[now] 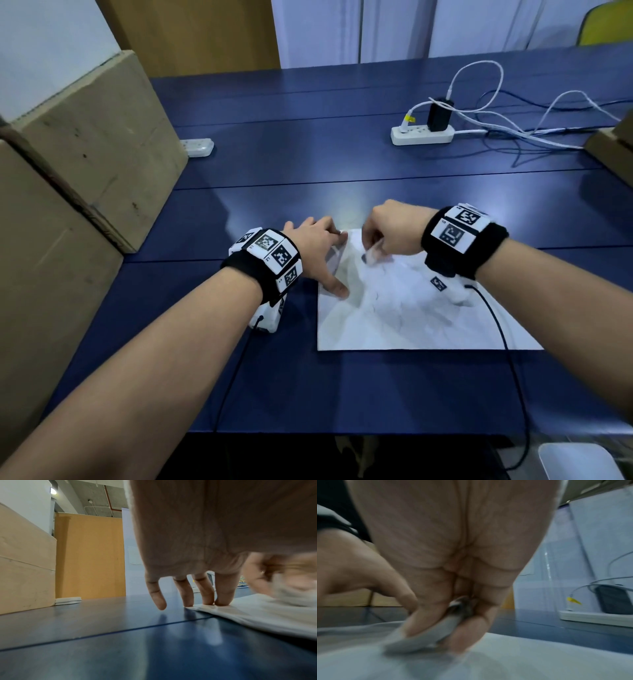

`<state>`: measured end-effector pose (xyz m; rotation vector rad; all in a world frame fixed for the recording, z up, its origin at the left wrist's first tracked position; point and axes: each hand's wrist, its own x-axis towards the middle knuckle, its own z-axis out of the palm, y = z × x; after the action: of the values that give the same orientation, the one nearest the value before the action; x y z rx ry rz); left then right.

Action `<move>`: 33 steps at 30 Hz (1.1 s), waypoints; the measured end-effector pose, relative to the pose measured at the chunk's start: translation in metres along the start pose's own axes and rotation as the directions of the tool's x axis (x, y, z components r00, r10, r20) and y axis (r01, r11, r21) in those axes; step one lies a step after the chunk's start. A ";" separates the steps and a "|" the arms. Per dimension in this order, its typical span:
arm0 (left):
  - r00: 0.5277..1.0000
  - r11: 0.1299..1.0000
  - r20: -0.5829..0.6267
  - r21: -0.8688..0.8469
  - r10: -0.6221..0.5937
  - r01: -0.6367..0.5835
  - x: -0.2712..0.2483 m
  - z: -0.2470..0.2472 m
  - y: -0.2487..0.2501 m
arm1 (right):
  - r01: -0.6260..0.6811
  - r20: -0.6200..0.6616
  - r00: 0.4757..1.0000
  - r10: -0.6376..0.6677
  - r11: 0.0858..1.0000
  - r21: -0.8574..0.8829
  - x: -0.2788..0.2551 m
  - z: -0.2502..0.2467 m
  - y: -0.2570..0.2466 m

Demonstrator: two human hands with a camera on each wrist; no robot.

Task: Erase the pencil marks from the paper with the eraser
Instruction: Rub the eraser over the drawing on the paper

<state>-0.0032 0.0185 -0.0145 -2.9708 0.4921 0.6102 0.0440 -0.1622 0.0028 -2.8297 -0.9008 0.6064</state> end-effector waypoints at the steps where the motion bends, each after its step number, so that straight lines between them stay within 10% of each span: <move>1: 1.000 1.000 0.001 0.001 -0.002 0.002 0.000 0.000 0.000 | 0.043 0.101 0.994 -0.041 0.999 -0.018 -0.006 0.001 -0.006; 4: 1.000 1.000 0.004 0.002 -0.003 0.003 0.001 0.001 0.000 | 0.087 0.188 0.979 -0.074 0.994 -0.060 -0.009 0.005 -0.012; 10: 1.000 1.000 0.011 -0.002 0.000 0.000 0.002 0.000 0.000 | -0.088 -0.206 0.974 0.097 0.995 0.053 0.014 0.000 0.007; 16: 1.000 1.000 0.020 -0.003 -0.008 0.008 0.001 -0.001 0.001 | 0.035 0.192 0.981 -0.036 0.999 0.011 -0.011 0.001 -0.004; 23: 1.000 1.000 0.027 -0.007 -0.007 0.007 0.001 -0.001 0.000 | -0.119 -0.210 0.969 0.133 0.990 0.079 0.011 -0.002 0.009; 29: 1.000 1.000 0.026 -0.023 -0.012 0.013 0.002 0.000 0.000 | 0.019 0.183 0.983 -0.016 1.000 -0.016 -0.011 0.002 -0.003; 33: 1.000 1.000 0.024 -0.018 -0.006 0.006 0.001 -0.001 0.001 | -0.044 -0.009 0.999 0.044 0.999 -0.001 0.004 0.000 0.005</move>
<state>-0.0017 0.0173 -0.0139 -2.9770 0.4778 0.6530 0.0497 -0.1643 0.0007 -2.8582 -0.8400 0.5985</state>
